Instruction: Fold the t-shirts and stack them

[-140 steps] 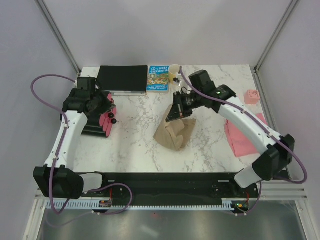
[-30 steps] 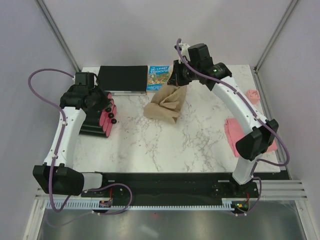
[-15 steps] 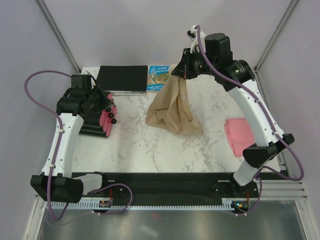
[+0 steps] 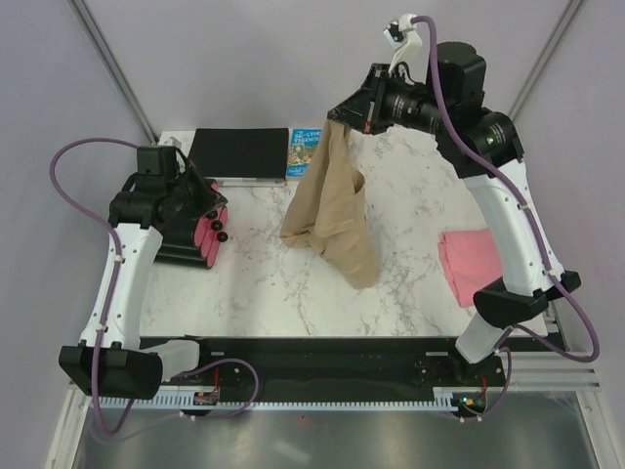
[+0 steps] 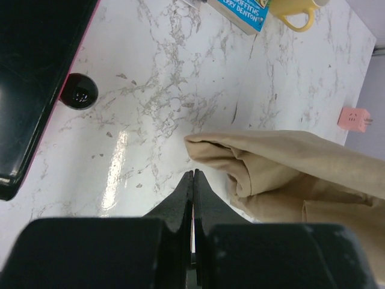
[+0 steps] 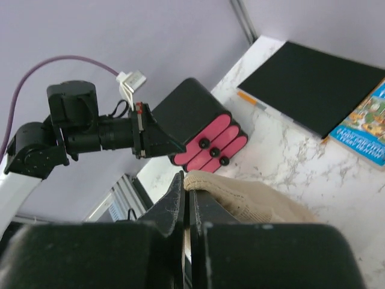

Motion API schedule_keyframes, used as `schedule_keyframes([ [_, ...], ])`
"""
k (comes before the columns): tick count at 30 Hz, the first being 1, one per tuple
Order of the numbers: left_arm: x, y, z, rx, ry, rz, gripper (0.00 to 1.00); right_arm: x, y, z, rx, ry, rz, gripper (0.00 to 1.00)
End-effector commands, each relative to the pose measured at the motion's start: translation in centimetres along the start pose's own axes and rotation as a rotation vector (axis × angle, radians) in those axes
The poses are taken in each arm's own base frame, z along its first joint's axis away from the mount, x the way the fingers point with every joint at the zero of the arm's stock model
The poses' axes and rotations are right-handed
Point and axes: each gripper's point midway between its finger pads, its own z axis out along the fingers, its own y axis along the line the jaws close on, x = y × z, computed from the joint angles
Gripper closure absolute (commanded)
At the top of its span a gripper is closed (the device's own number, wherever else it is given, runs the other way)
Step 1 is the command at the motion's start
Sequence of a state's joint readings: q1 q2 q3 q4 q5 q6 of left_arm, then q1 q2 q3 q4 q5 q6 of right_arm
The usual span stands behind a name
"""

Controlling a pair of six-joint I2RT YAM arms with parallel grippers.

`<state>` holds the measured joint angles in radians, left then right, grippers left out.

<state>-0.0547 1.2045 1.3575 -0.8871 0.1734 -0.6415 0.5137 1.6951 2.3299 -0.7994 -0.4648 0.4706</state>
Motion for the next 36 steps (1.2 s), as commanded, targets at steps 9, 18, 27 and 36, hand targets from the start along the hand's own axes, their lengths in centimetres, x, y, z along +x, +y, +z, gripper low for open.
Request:
schedule_keyframes([
  [9,2.1,-0.7,1.7,0.073,0.093,0.062,0.98,5.5,-11.2,-4.6,0.554,-0.042,0.055,1.0],
  [18,2.8,-0.1,3.5,0.045,0.145,0.07,0.98,17.9,-22.5,-5.0,0.915,0.142,0.16,1.0],
  [27,2.7,-0.1,4.7,0.034,0.173,0.073,0.98,22.1,-31.6,-3.9,1.083,0.095,0.251,1.0],
  [36,2.1,-0.4,5.7,0.031,0.185,0.079,0.98,16.2,-40.6,-4.1,1.134,-0.027,0.286,1.0],
])
